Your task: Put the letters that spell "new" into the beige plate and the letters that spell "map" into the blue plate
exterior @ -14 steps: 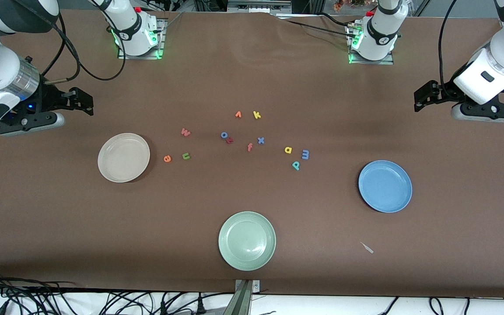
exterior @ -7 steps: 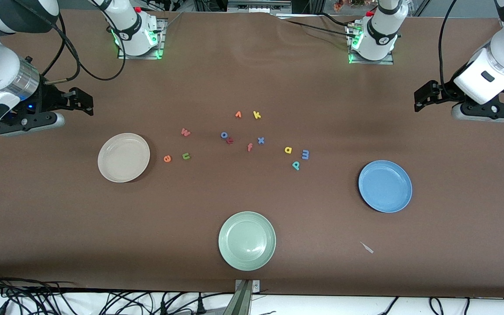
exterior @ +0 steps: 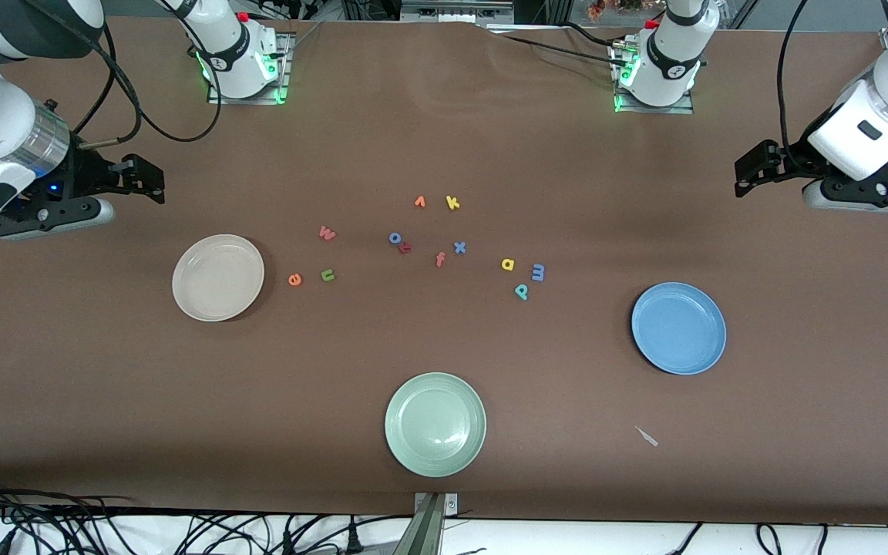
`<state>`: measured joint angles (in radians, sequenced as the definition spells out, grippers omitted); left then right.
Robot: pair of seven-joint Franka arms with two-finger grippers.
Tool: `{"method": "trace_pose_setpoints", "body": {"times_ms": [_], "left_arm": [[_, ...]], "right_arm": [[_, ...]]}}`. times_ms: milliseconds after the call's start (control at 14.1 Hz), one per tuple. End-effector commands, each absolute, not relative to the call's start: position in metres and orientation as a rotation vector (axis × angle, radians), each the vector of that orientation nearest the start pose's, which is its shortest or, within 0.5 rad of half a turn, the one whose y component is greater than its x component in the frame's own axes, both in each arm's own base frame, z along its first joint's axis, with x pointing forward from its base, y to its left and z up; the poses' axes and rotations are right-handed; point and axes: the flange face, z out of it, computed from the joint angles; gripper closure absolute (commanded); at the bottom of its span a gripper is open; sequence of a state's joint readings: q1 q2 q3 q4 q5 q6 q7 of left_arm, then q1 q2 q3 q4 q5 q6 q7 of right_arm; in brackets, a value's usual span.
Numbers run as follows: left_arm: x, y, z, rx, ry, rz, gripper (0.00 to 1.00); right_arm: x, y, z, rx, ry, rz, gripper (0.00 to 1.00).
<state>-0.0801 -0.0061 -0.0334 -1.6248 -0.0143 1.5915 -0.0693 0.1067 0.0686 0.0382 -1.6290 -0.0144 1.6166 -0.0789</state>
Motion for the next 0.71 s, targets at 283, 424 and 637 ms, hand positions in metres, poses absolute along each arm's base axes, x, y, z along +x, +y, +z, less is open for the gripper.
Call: {"method": "trace_pose_setpoints", "body": {"times_ms": [283,424,637], "left_arm": [[0.554,-0.062,0.609,-3.158,0.062,0.046,0.0],[0.554,-0.064,0.609,-3.158,0.07,0.049,0.0],[0.555,-0.071,0.604,-3.159,0.082,0.059,0.0]], "right_arm": [[0.566,0.08,0.563,-3.144,-0.342,0.113,0.0],[0.566,0.083,0.561,-3.142,-0.347,0.11,0.0],[0.566,0.085,0.553,-3.132,-0.345,0.11,0.0]]}}
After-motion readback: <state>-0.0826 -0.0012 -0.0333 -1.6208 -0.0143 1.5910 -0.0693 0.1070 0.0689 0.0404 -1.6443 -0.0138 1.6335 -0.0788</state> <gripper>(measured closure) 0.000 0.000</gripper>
